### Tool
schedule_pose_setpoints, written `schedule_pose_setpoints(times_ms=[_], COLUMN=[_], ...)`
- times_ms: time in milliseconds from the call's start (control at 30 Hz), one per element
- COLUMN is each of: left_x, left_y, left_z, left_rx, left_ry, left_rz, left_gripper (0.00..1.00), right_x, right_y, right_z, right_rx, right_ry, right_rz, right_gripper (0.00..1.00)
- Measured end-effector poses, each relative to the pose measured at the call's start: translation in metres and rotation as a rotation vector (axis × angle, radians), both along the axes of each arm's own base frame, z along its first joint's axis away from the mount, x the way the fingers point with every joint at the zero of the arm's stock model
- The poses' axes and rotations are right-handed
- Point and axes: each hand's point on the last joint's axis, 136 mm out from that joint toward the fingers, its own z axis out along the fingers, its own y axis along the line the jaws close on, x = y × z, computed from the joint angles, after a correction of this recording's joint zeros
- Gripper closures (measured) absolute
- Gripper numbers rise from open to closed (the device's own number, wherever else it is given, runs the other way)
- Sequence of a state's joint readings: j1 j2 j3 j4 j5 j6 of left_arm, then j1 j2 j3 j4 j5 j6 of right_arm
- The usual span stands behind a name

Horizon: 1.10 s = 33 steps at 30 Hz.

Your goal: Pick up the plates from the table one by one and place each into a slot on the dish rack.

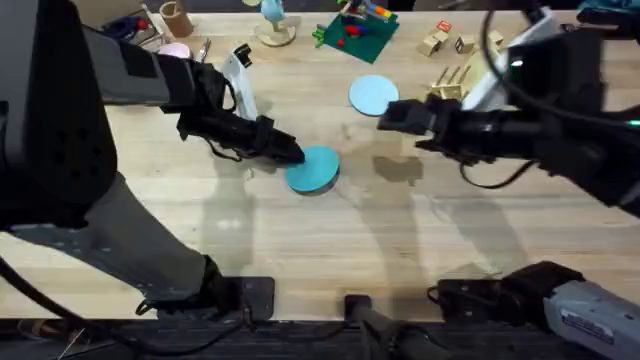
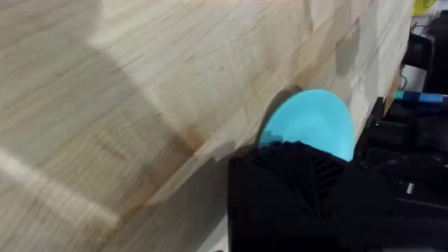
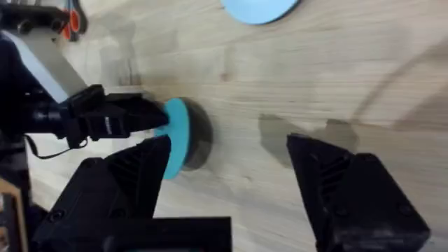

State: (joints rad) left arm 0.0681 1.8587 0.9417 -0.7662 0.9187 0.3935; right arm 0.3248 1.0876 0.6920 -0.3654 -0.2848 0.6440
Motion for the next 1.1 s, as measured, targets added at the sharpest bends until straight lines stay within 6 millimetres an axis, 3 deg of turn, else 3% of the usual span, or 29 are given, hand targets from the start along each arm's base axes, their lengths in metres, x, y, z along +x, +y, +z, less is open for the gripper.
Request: schedule_pose_setpoints(times_ms=[167, 433, 733, 833, 1100], left_x=[0.0, 0.0, 0.0, 0.0, 0.0], left_y=[0.0, 0.0, 0.0, 0.0, 0.0], left_z=[0.0, 0.0, 0.0, 0.0, 0.0], left_rx=[0.0, 0.0, 0.0, 0.0, 0.0], left_ry=[0.0, 0.0, 0.0, 0.0, 0.0], left_rz=[0.0, 0.0, 0.0, 0.0, 0.0], left_gripper=[0.96, 0.96, 0.961, 0.961, 0.96], right_x=[0.009, 0.018, 0.001, -0.006, -0.013], right_y=[0.033, 0.077, 0.112, 0.119, 0.124], right_z=[-0.012, -0.047, -0.068, -0.069, -0.083], right_rx=[0.041, 0.08, 0.113, 0.115, 0.114], right_ry=[0.013, 0.066, 0.154, 0.171, 0.237], right_rz=[0.041, 0.078, 0.089, 0.081, 0.014], right_gripper=[0.017, 0.04, 0.062, 0.127, 0.522])
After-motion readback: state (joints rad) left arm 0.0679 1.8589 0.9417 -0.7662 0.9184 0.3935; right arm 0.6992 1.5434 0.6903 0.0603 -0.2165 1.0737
